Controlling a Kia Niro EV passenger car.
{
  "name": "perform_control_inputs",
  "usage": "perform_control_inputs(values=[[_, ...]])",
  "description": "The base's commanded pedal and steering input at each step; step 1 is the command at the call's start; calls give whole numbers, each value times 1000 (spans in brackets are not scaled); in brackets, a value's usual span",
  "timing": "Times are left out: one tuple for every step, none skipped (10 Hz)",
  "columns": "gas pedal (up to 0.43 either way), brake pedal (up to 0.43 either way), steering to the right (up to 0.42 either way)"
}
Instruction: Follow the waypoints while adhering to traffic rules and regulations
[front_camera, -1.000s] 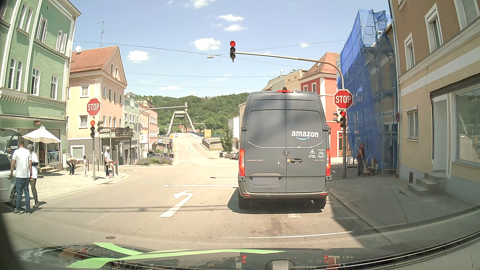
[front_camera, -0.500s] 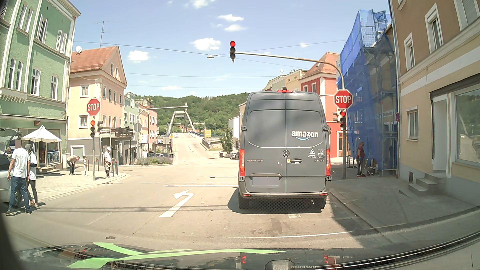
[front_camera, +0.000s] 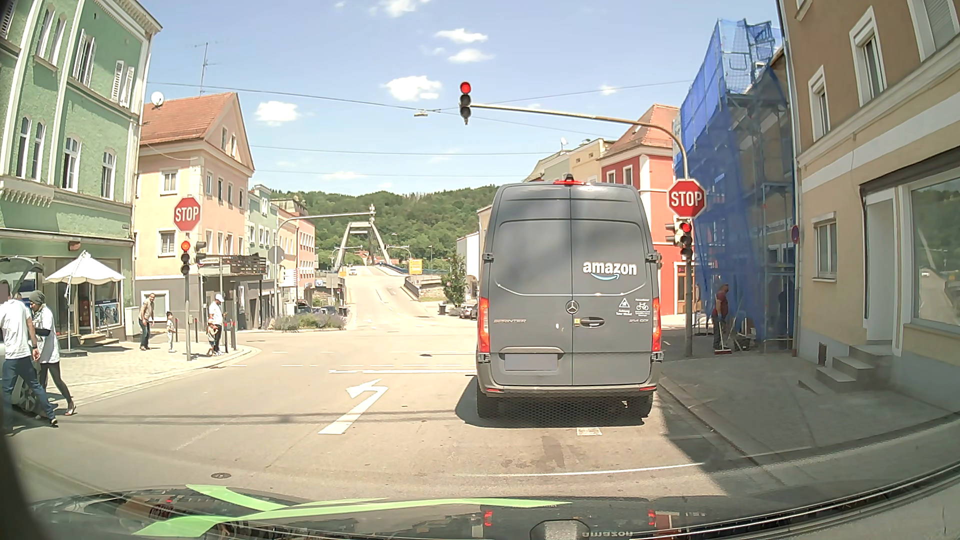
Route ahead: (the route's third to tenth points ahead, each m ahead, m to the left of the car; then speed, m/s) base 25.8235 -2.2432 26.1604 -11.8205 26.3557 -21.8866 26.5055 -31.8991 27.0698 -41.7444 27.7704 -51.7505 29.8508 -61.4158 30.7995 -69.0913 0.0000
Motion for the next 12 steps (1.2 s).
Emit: perform_control_inputs(values=[[0,360,31],[0,360,32],[0,360,31],[0,360,32],[0,360,32],[0,360,31],[0,360,32],[0,360,32],[0,360,32],[0,360,32],[0,360,32],[0,360,31]])
